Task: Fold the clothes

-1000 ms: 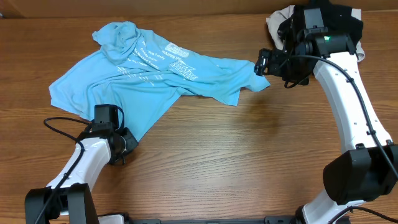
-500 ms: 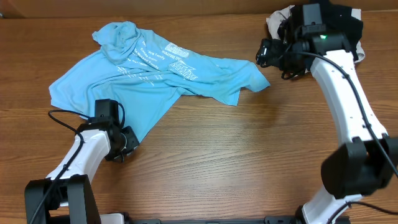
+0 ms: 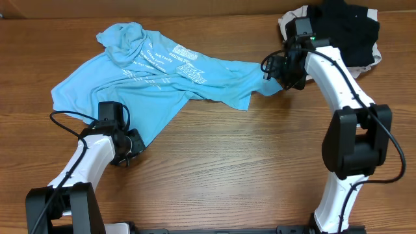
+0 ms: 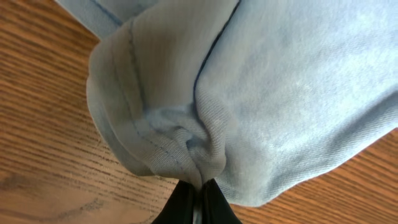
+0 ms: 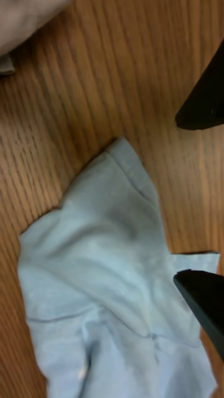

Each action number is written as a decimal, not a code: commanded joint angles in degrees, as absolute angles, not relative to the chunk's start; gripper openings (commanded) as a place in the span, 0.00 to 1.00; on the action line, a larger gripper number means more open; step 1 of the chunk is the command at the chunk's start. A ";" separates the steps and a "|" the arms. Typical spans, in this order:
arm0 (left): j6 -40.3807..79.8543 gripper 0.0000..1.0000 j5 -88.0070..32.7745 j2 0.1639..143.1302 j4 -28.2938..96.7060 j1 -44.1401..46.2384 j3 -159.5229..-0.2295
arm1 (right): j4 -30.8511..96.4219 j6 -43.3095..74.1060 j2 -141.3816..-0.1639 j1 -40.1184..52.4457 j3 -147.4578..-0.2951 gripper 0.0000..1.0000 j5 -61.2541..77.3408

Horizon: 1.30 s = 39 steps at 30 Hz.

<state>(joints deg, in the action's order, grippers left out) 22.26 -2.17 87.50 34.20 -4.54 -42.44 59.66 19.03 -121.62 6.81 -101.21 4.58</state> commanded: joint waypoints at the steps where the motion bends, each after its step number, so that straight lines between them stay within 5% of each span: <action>1: 21.17 0.04 -2.57 87.83 33.89 -4.49 -43.57 | 58.70 19.57 -123.94 7.11 -101.19 0.74 3.86; 19: 21.17 0.04 -2.57 87.83 35.18 -4.49 -43.55 | 54.19 19.55 -131.55 7.11 -101.19 0.69 2.42; 25: 21.17 0.04 -2.57 87.83 36.21 -4.49 -43.55 | 52.27 19.55 -131.92 7.11 -100.38 0.53 2.44; 30: 20.84 0.04 -2.59 87.83 37.80 -4.49 -43.75 | 52.53 18.92 -131.90 7.09 -100.66 0.04 2.66; 39: 14.79 0.04 -2.46 87.83 53.63 -4.56 -62.33 | 60.42 17.56 -123.94 4.64 -107.37 0.04 3.49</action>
<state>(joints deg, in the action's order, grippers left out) 19.05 -2.31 88.09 50.68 -4.54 -53.36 59.20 18.90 -130.41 6.17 -103.02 3.05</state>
